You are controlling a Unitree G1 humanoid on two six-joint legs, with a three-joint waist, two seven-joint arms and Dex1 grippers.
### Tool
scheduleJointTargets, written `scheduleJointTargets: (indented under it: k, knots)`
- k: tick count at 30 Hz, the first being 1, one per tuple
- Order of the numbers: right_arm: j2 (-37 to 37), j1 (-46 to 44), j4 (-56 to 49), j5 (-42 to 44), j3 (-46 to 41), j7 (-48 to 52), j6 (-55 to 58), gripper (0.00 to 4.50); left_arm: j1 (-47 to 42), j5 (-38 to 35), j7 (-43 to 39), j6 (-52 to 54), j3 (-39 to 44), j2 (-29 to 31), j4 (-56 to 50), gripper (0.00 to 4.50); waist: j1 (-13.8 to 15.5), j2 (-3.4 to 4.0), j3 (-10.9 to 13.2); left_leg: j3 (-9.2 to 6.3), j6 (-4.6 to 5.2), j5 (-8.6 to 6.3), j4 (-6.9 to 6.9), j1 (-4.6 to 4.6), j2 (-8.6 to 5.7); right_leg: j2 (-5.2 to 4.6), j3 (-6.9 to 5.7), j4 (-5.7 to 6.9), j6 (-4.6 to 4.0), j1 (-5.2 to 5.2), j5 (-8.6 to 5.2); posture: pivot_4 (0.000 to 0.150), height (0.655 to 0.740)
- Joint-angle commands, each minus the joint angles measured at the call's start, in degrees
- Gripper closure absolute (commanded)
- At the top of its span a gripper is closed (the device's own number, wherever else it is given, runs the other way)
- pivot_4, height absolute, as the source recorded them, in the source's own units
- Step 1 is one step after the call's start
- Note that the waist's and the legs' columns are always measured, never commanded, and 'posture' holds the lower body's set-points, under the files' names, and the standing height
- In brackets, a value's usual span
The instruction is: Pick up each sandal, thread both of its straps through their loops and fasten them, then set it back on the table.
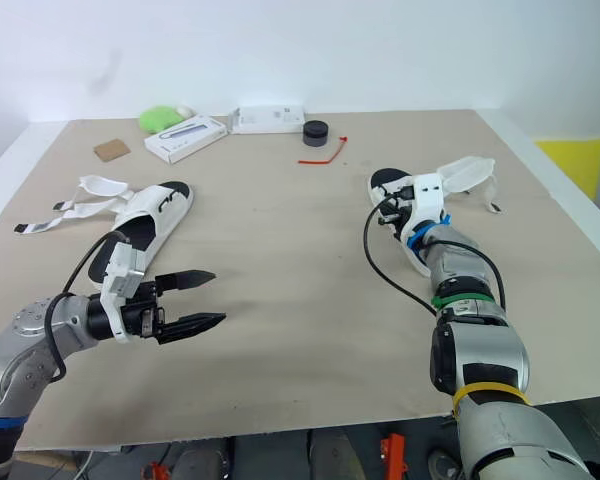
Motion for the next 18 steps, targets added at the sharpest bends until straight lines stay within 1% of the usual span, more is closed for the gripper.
scheduleJointTargets:
  k: [1,2,4,6,10,11,14,16,18]
  knots:
    - [-0.2,0.9,-12.1,5.3,2.0,20.0,7.5,4.46,0.1,-1.3,-2.1,0.6,1.7,2.4,-2.2,0.00,-0.1,0.07,0.1,0.00,0.00,0.00,0.00,0.02,0.01,0.01,0.01,0.00,0.00,0.00,0.01,0.150,0.7400]
    - [-0.5,1.9,-15.3,6.1,2.9,24.3,9.6,4.46,0.1,-1.4,-2.5,0.7,1.7,2.7,-2.0,0.00,-0.1,0.14,0.1,0.00,0.00,0.00,0.00,0.01,0.02,0.02,0.01,0.01,0.05,-0.01,0.03,0.150,0.7400]
    - [-2.9,7.5,-29.0,9.7,7.7,36.1,17.2,4.46,0.3,-1.6,-5.0,0.8,1.8,4.6,-1.2,0.00,0.0,0.31,0.2,-0.01,0.00,0.00,-0.04,-0.01,0.04,0.05,0.00,0.06,0.21,-0.03,0.08,0.150,0.7400]
    - [-5.2,12.4,-41.5,12.6,12.8,44.5,24.3,4.46,0.3,-2.3,-8.1,1.3,2.1,6.6,-0.2,0.00,0.2,0.43,0.3,-0.02,0.00,-0.01,-0.07,-0.02,0.04,0.05,-0.02,0.12,0.20,-0.06,0.00,0.150,0.7400]
    - [-8.6,18.0,-54.9,14.0,19.4,51.4,28.9,4.46,-1.9,-5.1,-11.8,3.1,3.4,9.1,1.6,0.00,0.4,0.51,0.3,-0.02,-0.06,-0.04,-0.09,-0.04,0.04,0.03,-0.05,0.13,0.18,-0.10,-0.10,0.150,0.7400]
    - [-9.6,19.3,-57.8,13.8,21.5,53.1,29.2,4.46,-3.0,-6.1,-12.6,4.0,4.1,9.7,2.1,0.00,0.5,0.51,0.4,-0.02,-0.06,-0.04,-0.03,-0.05,0.04,0.02,-0.05,0.13,-0.04,-0.09,-0.21,0.150,0.7400]
    - [-11.6,21.2,-62.0,13.0,26.2,54.5,28.3,4.46,-5.8,-7.6,-13.9,5.8,5.0,11.1,3.9,0.00,0.6,0.47,0.4,-0.03,-0.06,-0.04,0.02,-0.07,0.05,0.03,-0.07,0.14,-0.05,-0.11,-0.21,0.150,0.7400]
    - [-10.4,20.7,-60.9,11.4,28.1,53.8,27.0,4.46,-7.2,-5.8,-14.2,5.3,3.6,11.3,4.9,0.00,0.5,0.46,0.4,-0.02,-0.06,-0.04,0.10,-0.06,0.05,0.02,-0.06,0.14,-0.04,-0.10,-0.19,0.150,0.7400]
    - [-8.9,19.7,-59.4,11.1,28.5,52.3,26.4,4.46,-7.5,-2.3,-14.7,2.7,1.2,10.7,5.1,0.00,0.3,0.46,0.4,0.01,-0.08,-0.03,0.14,-0.03,0.05,0.02,-0.04,0.14,-0.04,-0.08,-0.15,0.150,0.7400]
